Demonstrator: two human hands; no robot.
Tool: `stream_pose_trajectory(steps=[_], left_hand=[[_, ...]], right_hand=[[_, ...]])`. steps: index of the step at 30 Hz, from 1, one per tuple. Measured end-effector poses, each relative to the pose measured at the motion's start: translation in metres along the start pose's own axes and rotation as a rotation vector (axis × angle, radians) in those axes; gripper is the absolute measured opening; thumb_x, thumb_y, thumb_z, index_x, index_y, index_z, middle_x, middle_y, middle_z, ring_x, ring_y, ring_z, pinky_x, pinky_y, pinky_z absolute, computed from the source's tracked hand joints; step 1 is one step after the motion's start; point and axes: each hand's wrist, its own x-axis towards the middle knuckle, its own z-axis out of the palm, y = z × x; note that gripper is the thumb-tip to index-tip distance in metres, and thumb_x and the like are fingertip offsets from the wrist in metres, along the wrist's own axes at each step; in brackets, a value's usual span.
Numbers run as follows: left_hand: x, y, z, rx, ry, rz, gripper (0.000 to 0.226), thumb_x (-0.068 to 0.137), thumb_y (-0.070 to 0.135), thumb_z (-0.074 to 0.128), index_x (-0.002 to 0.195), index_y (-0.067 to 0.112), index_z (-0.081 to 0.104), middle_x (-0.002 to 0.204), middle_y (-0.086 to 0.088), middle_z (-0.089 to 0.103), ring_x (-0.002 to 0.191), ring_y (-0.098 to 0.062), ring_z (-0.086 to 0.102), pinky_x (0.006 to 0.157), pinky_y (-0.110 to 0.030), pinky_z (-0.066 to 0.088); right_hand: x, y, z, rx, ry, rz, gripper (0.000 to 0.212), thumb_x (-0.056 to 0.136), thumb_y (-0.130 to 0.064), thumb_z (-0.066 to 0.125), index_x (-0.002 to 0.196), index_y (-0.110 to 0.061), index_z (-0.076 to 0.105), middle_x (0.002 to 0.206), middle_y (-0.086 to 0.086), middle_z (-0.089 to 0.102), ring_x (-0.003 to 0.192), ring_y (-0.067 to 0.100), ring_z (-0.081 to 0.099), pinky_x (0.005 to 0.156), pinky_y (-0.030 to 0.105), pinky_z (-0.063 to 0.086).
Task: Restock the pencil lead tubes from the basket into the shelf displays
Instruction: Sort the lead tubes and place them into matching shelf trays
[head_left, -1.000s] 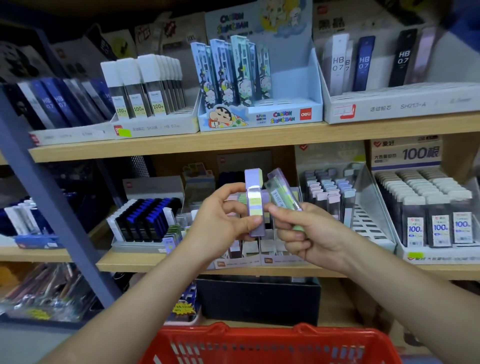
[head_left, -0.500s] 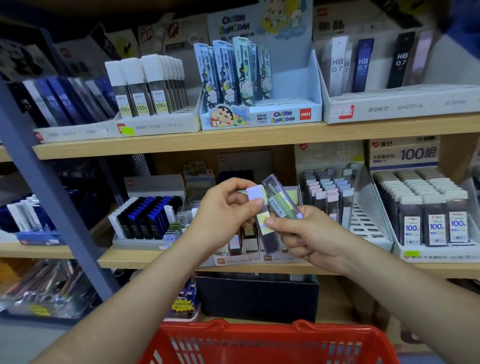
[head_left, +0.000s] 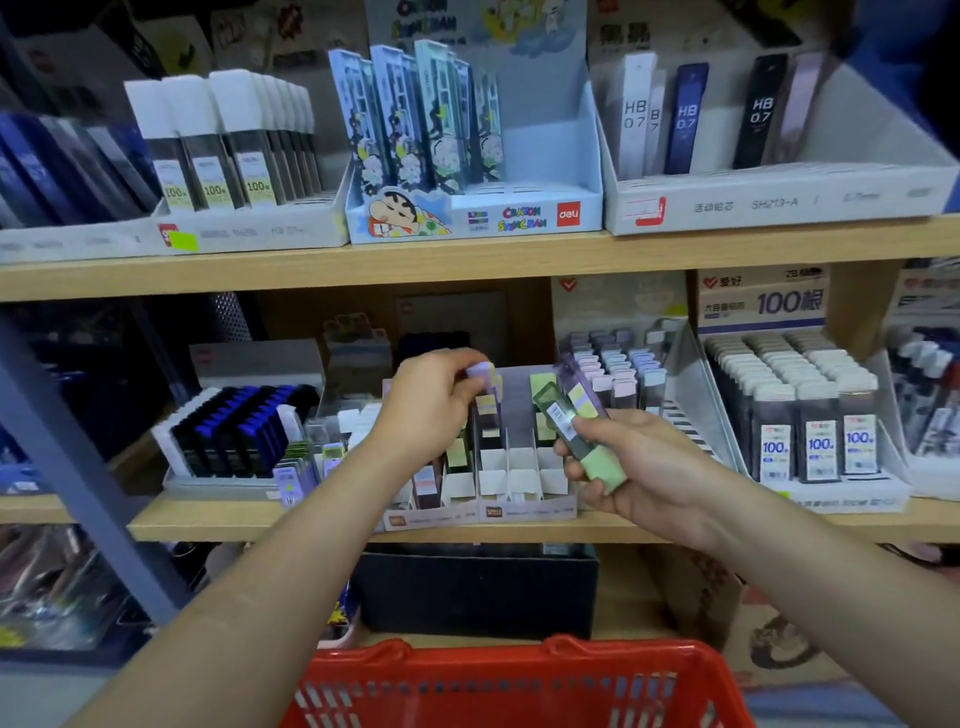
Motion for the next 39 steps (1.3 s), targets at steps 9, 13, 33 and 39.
stream_pose_trajectory(steps=[9,13,33,39], left_hand=[[0.016,-0.009,0.015,0.401,-0.113,0.066,0.028,0.099,0.021,0.049,0.121,0.026,0.065,0.118,-0.002,0.060,0.115,-0.025,0.045,0.091,-0.039,0.038],[0.023,-0.007,0.015,0.353,-0.017,0.015,0.016,0.093,0.026,0.059,0.104,0.027,0.069,0.100,-0.001,0.070,0.104,-0.024,0.057,0.091,-0.041,0.047],[-0.009,0.015,-0.012,-0.008,-0.154,0.286,0.026,0.094,0.031,0.059,0.117,0.024,0.069,0.100,0.010,0.070,0.093,-0.003,0.059,0.077,-0.011,0.043],[-0.031,0.009,-0.017,0.209,-0.148,0.477,0.035,0.089,0.036,0.062,0.123,0.028,0.062,0.089,0.006,0.068,0.081,-0.011,0.057,0.070,-0.034,0.049]], right_hand=[[0.006,0.006,-0.001,-0.027,-0.032,0.032,0.022,0.099,-0.020,0.055,0.117,-0.008,0.057,0.089,0.013,0.060,0.050,0.013,0.048,0.034,0.016,0.030],[0.009,0.005,0.000,0.015,0.017,0.059,0.023,0.094,-0.008,0.054,0.117,-0.005,0.053,0.096,0.017,0.053,0.046,0.015,0.045,0.032,0.017,0.028],[0.013,0.001,0.004,-0.046,-0.086,-0.086,0.022,0.085,-0.006,0.069,0.106,-0.004,0.064,0.071,0.000,0.058,0.052,0.006,0.046,0.038,0.013,0.030],[0.012,-0.005,0.014,0.097,-0.147,-0.043,0.030,0.077,-0.031,0.072,0.098,-0.013,0.061,0.080,0.002,0.055,0.045,0.003,0.031,0.034,0.012,0.021]])
